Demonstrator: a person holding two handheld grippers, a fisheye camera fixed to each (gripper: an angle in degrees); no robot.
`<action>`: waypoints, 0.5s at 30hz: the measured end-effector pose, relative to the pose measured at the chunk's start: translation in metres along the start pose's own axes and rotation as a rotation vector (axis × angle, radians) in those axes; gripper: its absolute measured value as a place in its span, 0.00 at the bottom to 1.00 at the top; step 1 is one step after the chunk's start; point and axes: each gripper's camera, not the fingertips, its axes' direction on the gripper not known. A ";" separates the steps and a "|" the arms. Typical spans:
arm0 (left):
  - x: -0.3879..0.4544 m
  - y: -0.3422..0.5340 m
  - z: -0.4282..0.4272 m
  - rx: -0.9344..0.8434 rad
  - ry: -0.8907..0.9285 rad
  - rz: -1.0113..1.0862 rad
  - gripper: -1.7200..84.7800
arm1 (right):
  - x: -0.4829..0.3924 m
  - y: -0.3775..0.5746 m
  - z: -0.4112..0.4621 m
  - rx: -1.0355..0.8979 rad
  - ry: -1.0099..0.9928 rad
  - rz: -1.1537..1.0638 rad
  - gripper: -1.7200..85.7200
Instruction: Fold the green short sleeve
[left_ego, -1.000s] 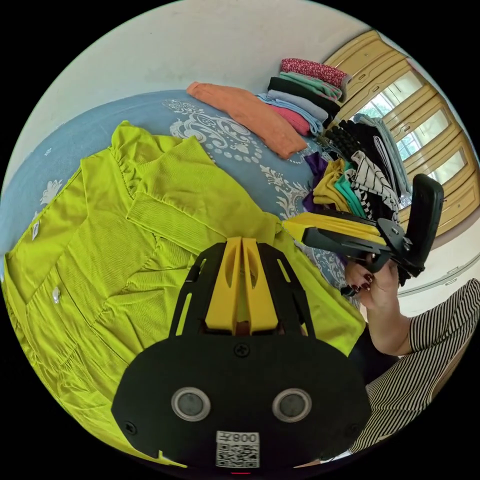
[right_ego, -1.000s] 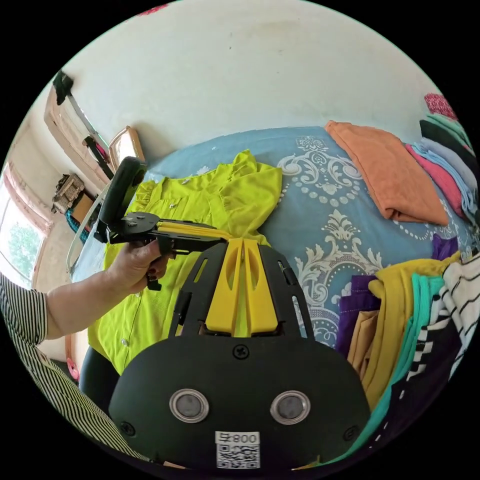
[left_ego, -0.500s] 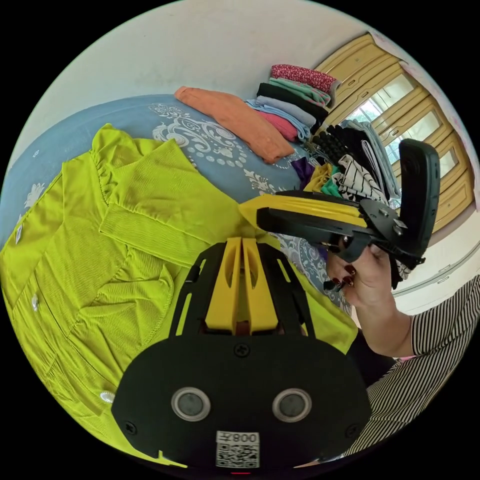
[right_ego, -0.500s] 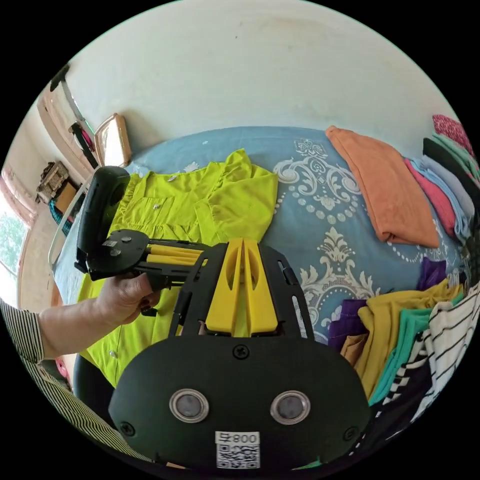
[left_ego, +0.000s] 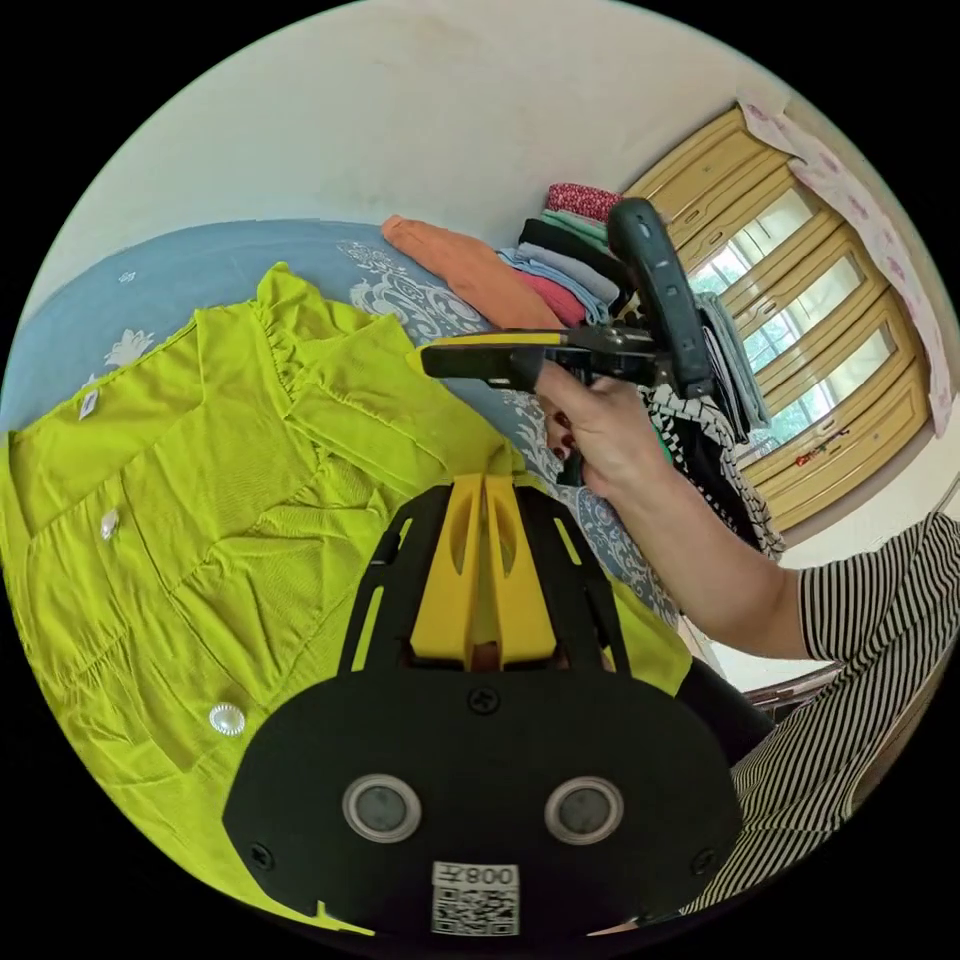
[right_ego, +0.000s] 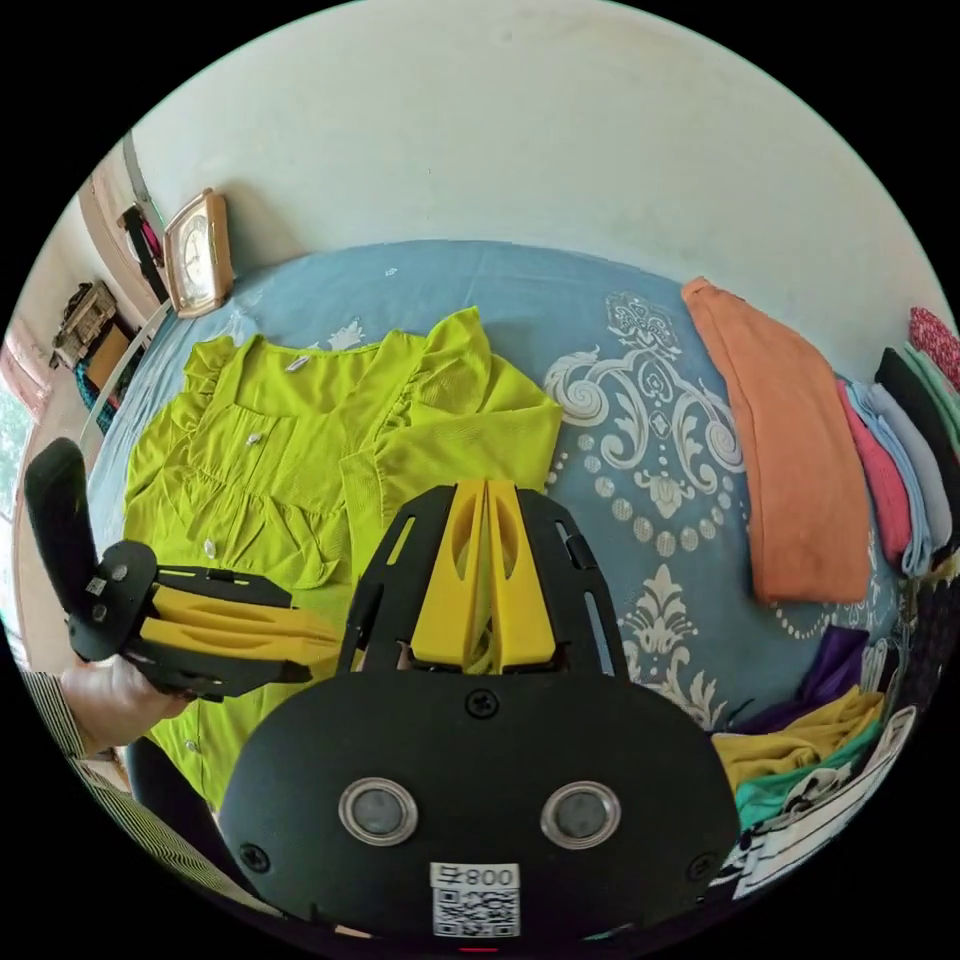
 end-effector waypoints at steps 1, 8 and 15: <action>-0.003 0.006 -0.009 0.007 -0.002 -0.004 0.03 | -0.010 -0.016 0.008 -0.034 0.010 -0.035 0.02; -0.060 0.119 -0.159 0.187 -0.063 -0.222 0.07 | -0.051 -0.054 0.029 -0.099 0.074 -0.094 0.02; -0.134 0.302 -0.352 0.521 -0.405 -0.770 0.13 | -0.136 -0.073 -0.001 0.056 -0.131 -0.209 0.04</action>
